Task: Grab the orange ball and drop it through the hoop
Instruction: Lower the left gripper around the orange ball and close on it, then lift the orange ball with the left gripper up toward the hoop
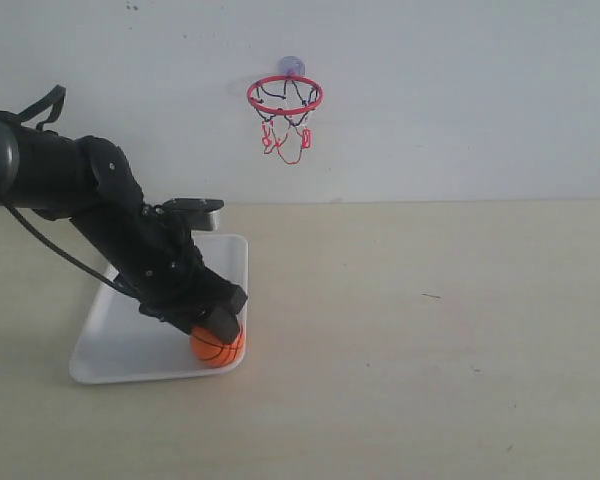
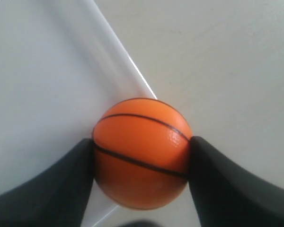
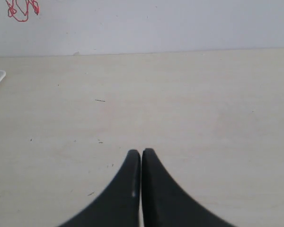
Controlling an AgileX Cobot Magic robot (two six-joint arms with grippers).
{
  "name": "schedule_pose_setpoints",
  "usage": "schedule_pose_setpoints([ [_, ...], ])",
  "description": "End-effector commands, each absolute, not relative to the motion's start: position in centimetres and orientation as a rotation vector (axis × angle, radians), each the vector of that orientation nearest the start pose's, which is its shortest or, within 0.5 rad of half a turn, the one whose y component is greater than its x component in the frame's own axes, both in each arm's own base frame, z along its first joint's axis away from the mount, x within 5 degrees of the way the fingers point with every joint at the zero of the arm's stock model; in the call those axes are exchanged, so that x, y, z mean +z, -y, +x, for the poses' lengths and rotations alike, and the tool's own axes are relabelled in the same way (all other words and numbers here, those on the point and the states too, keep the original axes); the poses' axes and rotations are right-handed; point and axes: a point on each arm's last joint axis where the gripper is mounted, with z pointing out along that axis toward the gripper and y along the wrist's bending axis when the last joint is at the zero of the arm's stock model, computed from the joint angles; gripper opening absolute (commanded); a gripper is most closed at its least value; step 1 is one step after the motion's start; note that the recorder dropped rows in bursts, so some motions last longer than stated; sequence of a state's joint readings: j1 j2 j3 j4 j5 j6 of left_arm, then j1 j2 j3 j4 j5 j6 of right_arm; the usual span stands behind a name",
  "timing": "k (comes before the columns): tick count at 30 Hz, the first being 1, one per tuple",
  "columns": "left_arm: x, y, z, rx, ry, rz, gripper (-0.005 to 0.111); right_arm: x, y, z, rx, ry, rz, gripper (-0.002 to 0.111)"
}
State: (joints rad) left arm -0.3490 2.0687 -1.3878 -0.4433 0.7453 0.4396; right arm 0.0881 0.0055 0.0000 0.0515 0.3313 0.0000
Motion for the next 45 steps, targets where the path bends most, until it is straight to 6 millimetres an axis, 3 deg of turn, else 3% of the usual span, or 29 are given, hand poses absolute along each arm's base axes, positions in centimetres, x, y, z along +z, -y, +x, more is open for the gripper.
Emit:
schedule_pose_setpoints([
  [1, 14.8, 16.8, 38.0, -0.474, -2.757, 0.699, 0.004, 18.4, -0.6, 5.4, 0.109, -1.807, -0.05, 0.0],
  [6, 15.4, 16.6, 38.2, -0.45, -2.773, 0.745, 0.004, 18.4, -0.6, 5.4, 0.109, -1.807, -0.05, 0.0],
  [10, 17.5, 16.6, 38.7, -0.452, -2.777, 0.815, 0.004, 18.4, -0.6, 5.4, 0.109, -1.807, -0.05, 0.0],
  [16, 24.7, 16.3, 39.0, -0.365, -2.62, 0.887, 0.004, 18.4, -0.6, 5.4, 0.109, -1.807, -0.05, 0.0],
  [23, 33.7, 14.4, 37.3, -0.138, -2.339, 0.895, 0.004, 18.4, -0.6, 5.4, 0.109, -1.807, -0.05, 0.0],
  [26, 36.2, 13.4, 36.5, -0.016, -2.253, 0.899, 0.004, 18.4, -0.6, 5.4, 0.109, -1.807, -0.05, 0.0],
  [28, 37.3, 13.1, 36.2, -0.022, -2.228, 0.821, 0.004, 18.4, -0.6, 5.4, 0.109, -1.807, -0.05, 0.0],
  [33, 38.3, 13.3, 36.8, -0.033, -2.114, 0.738, 0.004, 18.4, -0.6, 5.4, 0.109, -1.807, -0.05, 0.0],
  [39, 37.8, 14.4, 39.8, -0.124, -1.93, 0.55, 0.004, 18.4, -0.6, 5.4, 0.109, -1.807, -0.05, 0.0],
  [45, 34.7, 14.6, 43.9, -0.47, -1.869, 0.067, 0.004, 18.4, -0.8, 5.3, 0.137, -1.806, -0.086, 0.0],
])
